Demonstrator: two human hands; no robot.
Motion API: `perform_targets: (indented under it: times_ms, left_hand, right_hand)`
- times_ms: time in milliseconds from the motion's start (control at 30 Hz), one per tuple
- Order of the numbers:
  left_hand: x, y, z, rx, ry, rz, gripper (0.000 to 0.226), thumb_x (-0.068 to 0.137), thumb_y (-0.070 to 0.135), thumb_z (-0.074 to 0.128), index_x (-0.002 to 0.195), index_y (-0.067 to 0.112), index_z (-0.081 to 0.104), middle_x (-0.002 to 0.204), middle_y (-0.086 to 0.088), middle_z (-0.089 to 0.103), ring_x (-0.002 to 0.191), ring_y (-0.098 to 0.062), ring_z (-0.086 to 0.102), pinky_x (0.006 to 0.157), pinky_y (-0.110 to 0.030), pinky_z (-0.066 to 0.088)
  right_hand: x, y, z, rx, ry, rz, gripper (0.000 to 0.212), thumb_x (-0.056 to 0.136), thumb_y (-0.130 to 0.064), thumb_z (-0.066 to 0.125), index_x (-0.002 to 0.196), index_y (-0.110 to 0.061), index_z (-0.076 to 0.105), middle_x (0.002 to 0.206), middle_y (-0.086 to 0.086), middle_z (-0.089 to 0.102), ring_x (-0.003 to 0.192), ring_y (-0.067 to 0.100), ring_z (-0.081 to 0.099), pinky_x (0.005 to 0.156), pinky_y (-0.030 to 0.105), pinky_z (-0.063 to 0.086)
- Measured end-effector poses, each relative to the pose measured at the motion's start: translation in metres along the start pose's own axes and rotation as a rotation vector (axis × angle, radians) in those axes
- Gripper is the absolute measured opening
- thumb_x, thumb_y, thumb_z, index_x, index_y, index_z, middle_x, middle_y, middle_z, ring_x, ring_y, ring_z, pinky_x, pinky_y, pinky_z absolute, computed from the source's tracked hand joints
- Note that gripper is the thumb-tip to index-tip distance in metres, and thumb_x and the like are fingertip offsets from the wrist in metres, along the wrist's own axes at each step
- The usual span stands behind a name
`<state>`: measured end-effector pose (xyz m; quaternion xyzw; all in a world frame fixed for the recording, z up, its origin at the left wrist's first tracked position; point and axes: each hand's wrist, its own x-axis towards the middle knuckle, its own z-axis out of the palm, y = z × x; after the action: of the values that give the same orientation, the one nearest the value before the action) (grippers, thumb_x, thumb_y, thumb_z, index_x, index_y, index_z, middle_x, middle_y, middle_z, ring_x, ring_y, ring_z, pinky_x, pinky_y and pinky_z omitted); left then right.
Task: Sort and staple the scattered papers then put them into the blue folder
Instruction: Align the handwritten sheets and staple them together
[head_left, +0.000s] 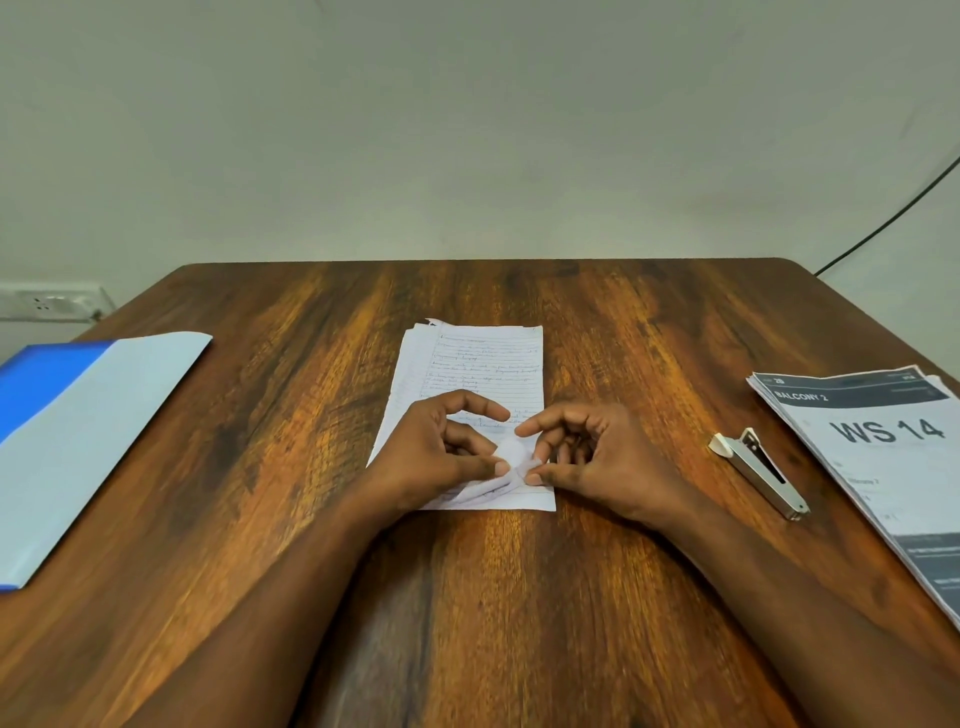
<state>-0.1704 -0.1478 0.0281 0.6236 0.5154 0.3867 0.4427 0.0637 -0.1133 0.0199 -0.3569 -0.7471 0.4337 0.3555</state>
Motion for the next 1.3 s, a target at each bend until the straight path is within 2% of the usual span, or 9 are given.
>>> perform_targets:
  times_ms: [167, 400, 633, 700, 800, 900, 1100, 1233, 1300]
  left_hand:
    - [0.0, 0.002, -0.001, -0.017, -0.005, -0.02, 0.05, 0.075, 0.006, 0.092, 0.119, 0.016, 0.07, 0.081, -0.013, 0.079, 0.066, -0.019, 0.073, 0.063, -0.022, 0.052]
    - [-0.001, 0.004, -0.002, 0.041, -0.032, 0.004, 0.049, 0.074, 0.015, 0.094, 0.118, 0.019, 0.071, 0.086, -0.006, 0.081, 0.078, -0.02, 0.078, 0.078, -0.026, 0.058]
    - [-0.005, 0.005, 0.005, 0.173, -0.024, 0.091, 0.049, 0.064, 0.028, 0.1, 0.105, 0.021, 0.076, 0.092, 0.004, 0.08, 0.08, -0.012, 0.076, 0.061, -0.01, 0.048]
    - [-0.004, 0.008, 0.005, 0.188, 0.043, 0.132, 0.051, 0.062, 0.039, 0.098, 0.106, 0.023, 0.077, 0.096, 0.008, 0.08, 0.086, -0.012, 0.075, 0.062, -0.011, 0.049]
    - [-0.002, 0.01, -0.006, 0.253, 0.369, 0.108, 0.052, 0.067, 0.05, 0.092, 0.109, 0.025, 0.076, 0.099, 0.014, 0.077, 0.088, -0.005, 0.073, 0.066, -0.011, 0.051]
    - [-0.004, 0.0, -0.027, 0.489, 0.639, -0.06, 0.059, 0.075, 0.052, 0.089, 0.123, 0.025, 0.068, 0.111, 0.011, 0.072, 0.094, -0.008, 0.067, 0.078, -0.033, 0.059]
    - [-0.007, -0.004, -0.059, 0.427, 0.622, -0.366, 0.042, 0.072, 0.042, 0.094, 0.097, 0.025, 0.064, 0.101, 0.003, 0.071, 0.09, -0.013, 0.066, 0.066, -0.033, 0.05]
    - [-0.001, -0.007, -0.065, 0.297, 0.595, -0.403, 0.054, 0.064, 0.036, 0.1, 0.106, 0.019, 0.07, 0.092, 0.002, 0.077, 0.081, -0.016, 0.075, 0.076, -0.042, 0.062]
    - [-0.003, -0.007, -0.065, 0.223, 0.568, -0.393, 0.061, 0.062, 0.028, 0.101, 0.112, 0.014, 0.068, 0.089, -0.002, 0.078, 0.07, -0.017, 0.077, 0.072, -0.042, 0.064]
  right_hand:
    - [0.0, -0.001, -0.001, -0.024, -0.023, 0.012, 0.038, 0.072, -0.003, 0.093, 0.105, -0.014, 0.078, 0.083, 0.005, 0.076, 0.061, 0.008, 0.058, 0.058, 0.02, 0.048]
    - [-0.001, 0.0, -0.005, -0.121, 0.004, 0.002, 0.023, 0.069, -0.018, 0.096, 0.086, -0.019, 0.081, 0.079, 0.004, 0.075, 0.061, 0.007, 0.059, 0.056, 0.017, 0.045]
    - [-0.002, 0.001, -0.01, -0.244, 0.0, -0.048, 0.018, 0.073, -0.013, 0.093, 0.083, -0.022, 0.081, 0.082, -0.003, 0.072, 0.064, 0.009, 0.061, 0.06, 0.021, 0.05]
    - [-0.002, 0.002, -0.011, -0.255, 0.022, -0.062, 0.018, 0.075, -0.006, 0.091, 0.083, -0.02, 0.081, 0.083, -0.005, 0.071, 0.063, 0.008, 0.061, 0.059, 0.018, 0.048]
    - [-0.004, 0.001, -0.012, -0.305, 0.021, -0.079, 0.024, 0.078, 0.002, 0.084, 0.086, -0.021, 0.082, 0.088, -0.007, 0.071, 0.067, 0.011, 0.064, 0.06, 0.014, 0.047]
    - [-0.003, 0.001, -0.015, -0.442, 0.009, -0.124, 0.027, 0.08, 0.001, 0.08, 0.088, -0.025, 0.083, 0.091, -0.01, 0.069, 0.074, 0.013, 0.065, 0.06, 0.013, 0.046]
    - [-0.003, -0.001, -0.015, -0.512, 0.042, -0.131, 0.033, 0.077, 0.004, 0.073, 0.084, -0.026, 0.082, 0.087, -0.014, 0.069, 0.073, 0.01, 0.065, 0.056, 0.01, 0.043]
    - [0.002, -0.004, -0.004, -0.475, 0.171, -0.051, 0.013, 0.079, -0.025, 0.089, 0.083, -0.029, 0.077, 0.084, -0.013, 0.07, 0.071, 0.011, 0.064, 0.056, 0.014, 0.044]
    - [0.006, -0.007, 0.0, -0.535, 0.163, 0.02, 0.032, 0.071, -0.049, 0.092, 0.091, -0.031, 0.075, 0.088, -0.013, 0.067, 0.071, 0.009, 0.061, 0.056, 0.014, 0.044]
